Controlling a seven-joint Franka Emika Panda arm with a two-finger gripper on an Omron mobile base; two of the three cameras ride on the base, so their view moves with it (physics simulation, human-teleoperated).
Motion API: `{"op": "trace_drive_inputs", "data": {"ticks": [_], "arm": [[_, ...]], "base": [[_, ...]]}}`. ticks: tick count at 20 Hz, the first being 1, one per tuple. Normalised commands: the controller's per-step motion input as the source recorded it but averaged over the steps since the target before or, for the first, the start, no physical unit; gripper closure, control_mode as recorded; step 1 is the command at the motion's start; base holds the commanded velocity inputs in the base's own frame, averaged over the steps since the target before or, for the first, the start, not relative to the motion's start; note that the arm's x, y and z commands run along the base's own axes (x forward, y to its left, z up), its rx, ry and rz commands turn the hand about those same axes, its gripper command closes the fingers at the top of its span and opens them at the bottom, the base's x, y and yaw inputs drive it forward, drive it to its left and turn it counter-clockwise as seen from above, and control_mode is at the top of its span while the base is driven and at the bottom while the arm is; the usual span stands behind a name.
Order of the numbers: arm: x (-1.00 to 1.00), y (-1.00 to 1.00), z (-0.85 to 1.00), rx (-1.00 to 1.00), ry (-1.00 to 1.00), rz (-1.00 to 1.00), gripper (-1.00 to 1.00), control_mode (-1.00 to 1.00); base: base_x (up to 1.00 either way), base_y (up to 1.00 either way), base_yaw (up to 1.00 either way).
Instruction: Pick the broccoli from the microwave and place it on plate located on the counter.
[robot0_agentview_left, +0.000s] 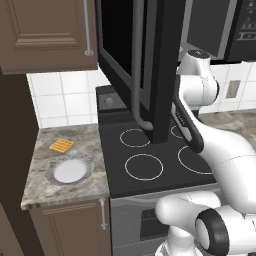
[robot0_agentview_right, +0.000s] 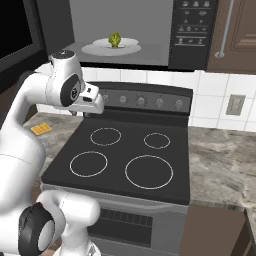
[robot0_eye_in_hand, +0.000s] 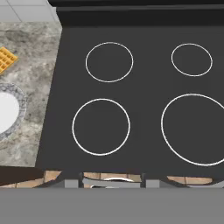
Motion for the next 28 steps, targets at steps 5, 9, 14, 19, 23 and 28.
{"op": "trace_drive_inputs", "data": {"ticks": [5,9,14,19,23,28], "arm": [[-0.18,-0.01,0.12,0.00,-0.14,0.00,-1.00,-1.00],[0.00,0.10,0.59,-0.01,-0.14,0.00,-1.00,-1.00],[0.02,0.01,0.84,0.00,-0.21,0.00,-1.00,-1.00],[-0.08,-0.10,0.82,0.00,-0.17,0.00,-1.00,-1.00],[-0.02,-0.12,0.82,-0.03,-0.03,-0.02,-1.00,-1.00],[-0.01,-0.11,0.55,-0.01,-0.08,0.00,-1.00,-1.00]], "base": [[0.00,0.00,0.00],[0.00,0.00,0.00],[0.00,0.00,0.00],[0.00,0.00,0.00],[0.00,0.00,0.00],[0.00,0.00,0.00]]}}
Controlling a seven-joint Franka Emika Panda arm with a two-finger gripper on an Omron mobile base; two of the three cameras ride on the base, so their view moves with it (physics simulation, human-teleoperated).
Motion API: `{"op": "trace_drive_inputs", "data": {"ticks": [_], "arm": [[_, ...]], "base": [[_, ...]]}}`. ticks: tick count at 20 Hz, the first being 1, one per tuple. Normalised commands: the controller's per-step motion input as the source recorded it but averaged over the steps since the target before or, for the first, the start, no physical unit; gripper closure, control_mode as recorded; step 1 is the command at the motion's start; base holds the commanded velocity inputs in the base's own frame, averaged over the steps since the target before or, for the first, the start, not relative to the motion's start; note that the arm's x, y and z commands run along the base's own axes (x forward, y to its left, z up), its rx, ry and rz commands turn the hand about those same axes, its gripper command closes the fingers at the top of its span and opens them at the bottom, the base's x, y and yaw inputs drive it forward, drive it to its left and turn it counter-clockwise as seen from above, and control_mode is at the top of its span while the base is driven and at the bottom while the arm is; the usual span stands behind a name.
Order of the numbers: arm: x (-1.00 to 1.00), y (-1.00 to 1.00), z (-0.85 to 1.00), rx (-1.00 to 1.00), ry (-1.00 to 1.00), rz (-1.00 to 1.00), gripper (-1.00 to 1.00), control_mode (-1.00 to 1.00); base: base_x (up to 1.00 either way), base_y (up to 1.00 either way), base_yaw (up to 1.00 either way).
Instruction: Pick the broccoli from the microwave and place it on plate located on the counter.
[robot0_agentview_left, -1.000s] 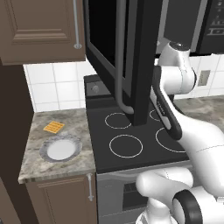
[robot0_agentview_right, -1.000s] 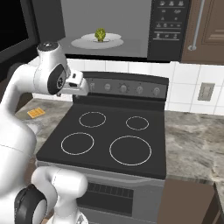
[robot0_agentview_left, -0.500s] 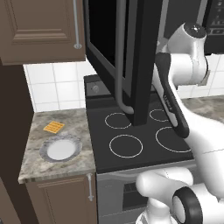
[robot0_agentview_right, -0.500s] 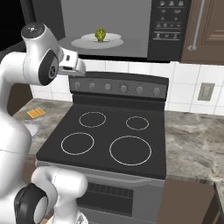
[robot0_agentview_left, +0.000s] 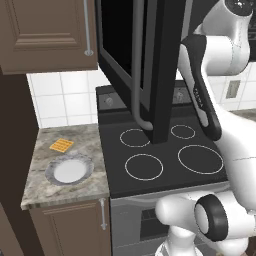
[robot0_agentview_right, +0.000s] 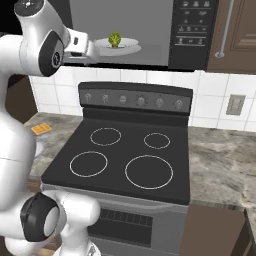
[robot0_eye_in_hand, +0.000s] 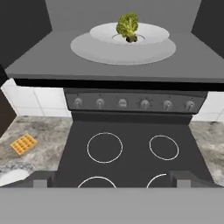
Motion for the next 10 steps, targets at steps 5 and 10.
{"op": "trace_drive_inputs", "data": {"ticks": [5,10], "arm": [[0.35,-0.06,0.06,0.00,-0.12,0.00,-1.00,-1.00],[0.92,0.00,0.00,0.00,-0.01,0.00,-1.00,-1.00]], "base": [[0.00,0.00,0.00],[0.00,0.00,0.00]]}}
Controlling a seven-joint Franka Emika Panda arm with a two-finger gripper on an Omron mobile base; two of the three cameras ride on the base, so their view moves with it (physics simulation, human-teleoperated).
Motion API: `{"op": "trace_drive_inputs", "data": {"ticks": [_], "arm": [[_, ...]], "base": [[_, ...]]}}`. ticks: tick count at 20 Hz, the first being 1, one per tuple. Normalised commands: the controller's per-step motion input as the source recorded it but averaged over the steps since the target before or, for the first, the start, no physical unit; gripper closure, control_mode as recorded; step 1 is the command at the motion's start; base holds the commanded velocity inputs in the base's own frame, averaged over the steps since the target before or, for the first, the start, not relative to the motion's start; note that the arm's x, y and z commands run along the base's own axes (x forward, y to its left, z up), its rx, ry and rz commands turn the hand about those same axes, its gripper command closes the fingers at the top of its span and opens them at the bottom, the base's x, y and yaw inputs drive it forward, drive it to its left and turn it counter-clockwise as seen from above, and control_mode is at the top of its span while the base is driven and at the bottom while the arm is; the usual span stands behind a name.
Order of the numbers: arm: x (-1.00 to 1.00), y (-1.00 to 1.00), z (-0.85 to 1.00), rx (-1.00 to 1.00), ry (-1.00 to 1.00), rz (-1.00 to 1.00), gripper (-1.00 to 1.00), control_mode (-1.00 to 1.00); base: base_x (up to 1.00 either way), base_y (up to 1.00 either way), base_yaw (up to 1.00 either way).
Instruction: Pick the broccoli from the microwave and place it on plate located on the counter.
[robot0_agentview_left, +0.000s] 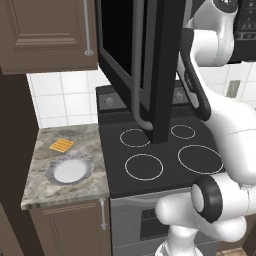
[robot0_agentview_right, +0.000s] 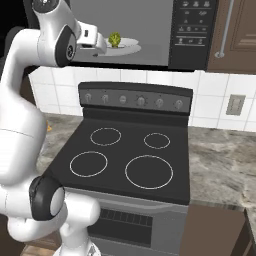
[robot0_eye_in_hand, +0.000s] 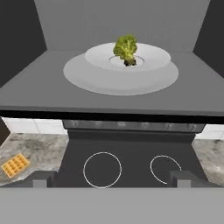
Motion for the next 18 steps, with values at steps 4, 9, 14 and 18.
{"op": "trace_drive_inputs", "data": {"ticks": [4,9,14,18], "arm": [[0.86,-0.15,0.03,0.00,0.00,0.00,-1.00,-1.00],[0.74,-0.12,0.11,0.00,0.00,0.00,-1.00,-1.00],[0.68,-0.01,0.05,0.00,0.02,0.00,-1.00,-1.00],[0.69,-0.01,0.00,0.00,0.08,0.00,-1.00,-1.00]], "base": [[0.00,0.00,0.00],[0.00,0.00,0.00],[0.00,0.00,0.00],[0.00,0.00,0.00]]}}
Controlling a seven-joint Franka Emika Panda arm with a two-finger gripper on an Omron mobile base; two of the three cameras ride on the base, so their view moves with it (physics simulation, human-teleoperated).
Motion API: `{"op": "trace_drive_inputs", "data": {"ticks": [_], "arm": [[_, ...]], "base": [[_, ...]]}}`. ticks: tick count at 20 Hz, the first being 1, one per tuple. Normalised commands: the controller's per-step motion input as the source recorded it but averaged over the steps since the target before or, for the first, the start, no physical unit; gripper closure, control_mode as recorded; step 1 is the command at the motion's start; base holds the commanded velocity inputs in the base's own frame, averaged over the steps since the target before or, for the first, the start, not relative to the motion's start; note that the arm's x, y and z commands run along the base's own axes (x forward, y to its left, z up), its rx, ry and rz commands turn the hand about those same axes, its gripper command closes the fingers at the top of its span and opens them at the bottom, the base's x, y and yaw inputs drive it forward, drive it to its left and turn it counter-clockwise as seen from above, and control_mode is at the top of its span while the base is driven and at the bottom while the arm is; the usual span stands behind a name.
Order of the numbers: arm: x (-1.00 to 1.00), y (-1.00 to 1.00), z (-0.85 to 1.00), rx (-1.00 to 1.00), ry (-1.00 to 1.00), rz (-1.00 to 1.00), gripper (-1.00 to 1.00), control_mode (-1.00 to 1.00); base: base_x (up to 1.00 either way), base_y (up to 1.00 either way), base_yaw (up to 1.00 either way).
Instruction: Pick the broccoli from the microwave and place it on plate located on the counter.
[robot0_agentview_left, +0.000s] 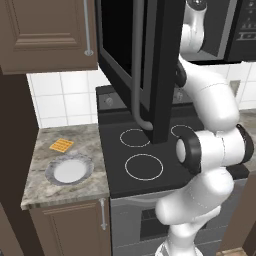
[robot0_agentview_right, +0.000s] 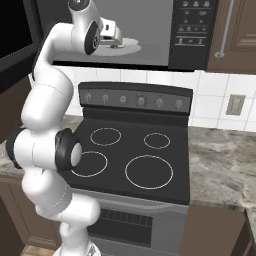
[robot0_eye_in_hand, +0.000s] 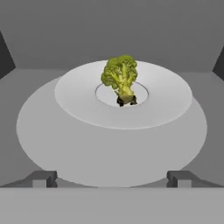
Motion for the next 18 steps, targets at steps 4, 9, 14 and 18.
{"op": "trace_drive_inputs", "data": {"ticks": [4,9,14,18], "arm": [[0.47,-0.08,0.01,0.00,0.08,0.00,-1.00,-1.00],[0.38,-0.16,0.07,0.00,0.03,0.00,-1.00,-1.00],[0.19,-0.02,0.00,0.00,0.00,0.00,-1.00,-1.00],[0.08,0.00,-0.15,0.00,-0.01,0.00,-1.00,-1.00]], "base": [[0.00,0.00,0.00],[0.00,0.00,0.00],[0.00,0.00,0.00],[0.00,0.00,0.00]]}}
